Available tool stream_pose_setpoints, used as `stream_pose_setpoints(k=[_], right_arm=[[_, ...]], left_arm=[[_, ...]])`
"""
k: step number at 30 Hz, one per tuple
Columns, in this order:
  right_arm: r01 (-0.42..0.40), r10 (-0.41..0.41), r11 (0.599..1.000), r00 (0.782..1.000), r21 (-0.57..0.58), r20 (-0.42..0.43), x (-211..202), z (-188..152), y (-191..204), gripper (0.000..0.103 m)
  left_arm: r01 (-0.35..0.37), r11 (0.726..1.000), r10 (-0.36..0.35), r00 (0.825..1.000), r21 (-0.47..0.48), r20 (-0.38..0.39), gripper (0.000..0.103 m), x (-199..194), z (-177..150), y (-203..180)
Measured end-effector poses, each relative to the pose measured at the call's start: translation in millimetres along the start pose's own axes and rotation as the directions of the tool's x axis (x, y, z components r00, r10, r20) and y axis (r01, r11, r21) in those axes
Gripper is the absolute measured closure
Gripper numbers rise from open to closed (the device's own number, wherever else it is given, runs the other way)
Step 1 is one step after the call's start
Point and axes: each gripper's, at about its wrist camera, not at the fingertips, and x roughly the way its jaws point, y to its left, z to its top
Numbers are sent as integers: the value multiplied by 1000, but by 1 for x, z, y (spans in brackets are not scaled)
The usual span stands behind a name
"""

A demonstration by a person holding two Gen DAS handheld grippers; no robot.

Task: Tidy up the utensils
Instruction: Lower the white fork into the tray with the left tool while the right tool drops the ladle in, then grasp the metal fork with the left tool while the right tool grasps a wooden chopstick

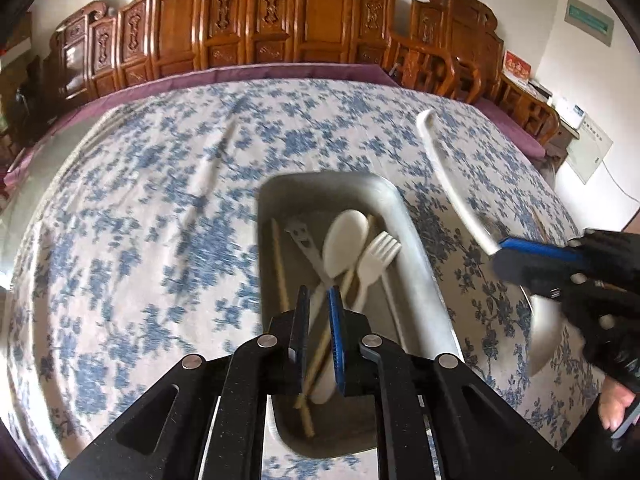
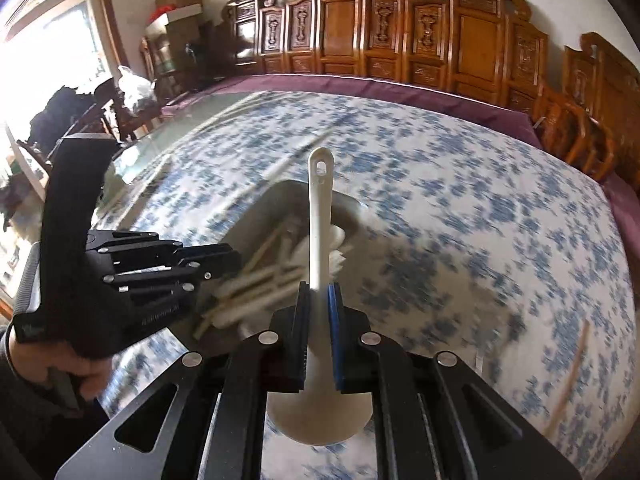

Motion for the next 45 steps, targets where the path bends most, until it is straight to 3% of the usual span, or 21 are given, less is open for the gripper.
stream_pose_setpoints(k=[13, 28, 33, 37, 43, 45], right_arm=[[-106, 107, 991, 994, 82, 2, 50, 15, 27, 92], [-109, 109, 988, 994, 111, 7, 68, 5, 30, 90], [-93, 90, 993, 995, 76, 42, 43, 0, 22, 89], [-31, 27, 999, 997, 43, 78, 7, -13, 3, 81], [83, -91, 993, 991, 89, 99, -49, -43, -60, 81], [128, -139, 985, 985, 116, 99, -61, -53, -85, 74]], left_arm=[[-70, 997, 72, 997, -43, 39, 91, -20, 5, 40], [-96, 995, 98, 993, -41, 71, 91, -31, 5, 43], [-89, 996, 89, 992, -14, 88, 90, -35, 5, 28], [-74, 997, 72, 993, 18, 97, 89, -39, 3, 9], [-30, 997, 23, 995, 75, 95, 84, -48, -1, -33], [-27, 995, 18, 996, 95, 92, 81, -49, -4, -48]])
